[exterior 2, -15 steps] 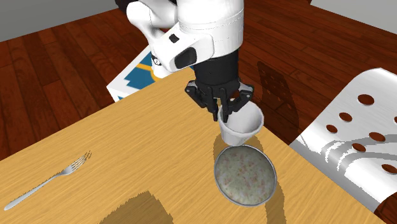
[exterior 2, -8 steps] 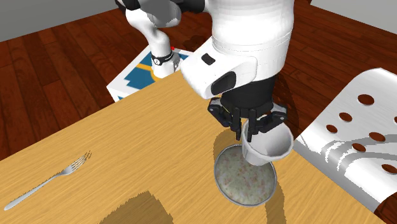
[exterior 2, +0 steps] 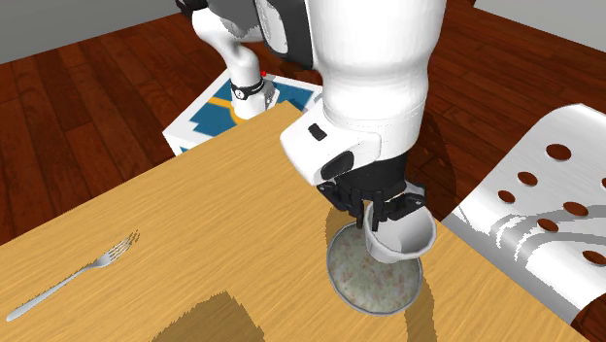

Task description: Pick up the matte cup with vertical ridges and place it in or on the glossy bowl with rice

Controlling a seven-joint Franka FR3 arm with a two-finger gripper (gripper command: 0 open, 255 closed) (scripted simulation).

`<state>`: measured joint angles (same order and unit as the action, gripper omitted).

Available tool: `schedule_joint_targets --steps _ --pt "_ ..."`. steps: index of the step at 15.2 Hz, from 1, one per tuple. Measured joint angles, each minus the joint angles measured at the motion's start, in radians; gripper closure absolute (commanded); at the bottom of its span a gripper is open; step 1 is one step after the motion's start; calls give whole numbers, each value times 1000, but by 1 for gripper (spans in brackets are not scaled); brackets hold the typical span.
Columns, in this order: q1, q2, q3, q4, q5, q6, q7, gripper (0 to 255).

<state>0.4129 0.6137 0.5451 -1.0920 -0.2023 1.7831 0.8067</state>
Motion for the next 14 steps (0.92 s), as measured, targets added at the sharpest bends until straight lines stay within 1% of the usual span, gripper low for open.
schedule_joint_targets --steps 9,14 --pt "-29 -15 0 -148 3 129 1 255" --pt "-31 -12 -1 -161 2 145 0 255"
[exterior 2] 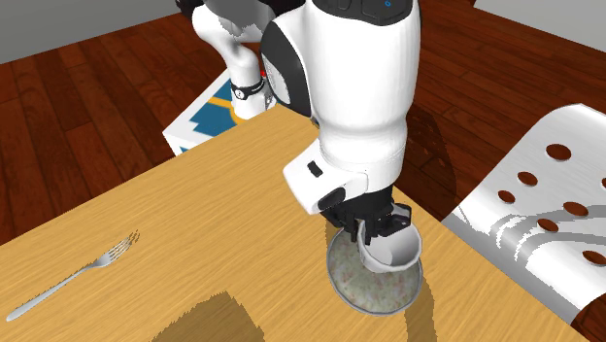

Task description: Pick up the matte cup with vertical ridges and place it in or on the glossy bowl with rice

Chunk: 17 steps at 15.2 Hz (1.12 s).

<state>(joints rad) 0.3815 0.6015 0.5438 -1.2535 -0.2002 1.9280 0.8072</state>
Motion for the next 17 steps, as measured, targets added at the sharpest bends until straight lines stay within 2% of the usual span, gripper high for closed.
schedule_joint_targets --steps 2,3,9,14,17 --pt "0 0 0 0 0 0 0 255" --pt "0 0 0 -1 0 1 0 0" --pt "0 0 0 -1 0 1 0 0" --pt "-1 -27 7 74 13 -95 -8 0" --pt "0 -26 7 88 13 -109 -10 0"
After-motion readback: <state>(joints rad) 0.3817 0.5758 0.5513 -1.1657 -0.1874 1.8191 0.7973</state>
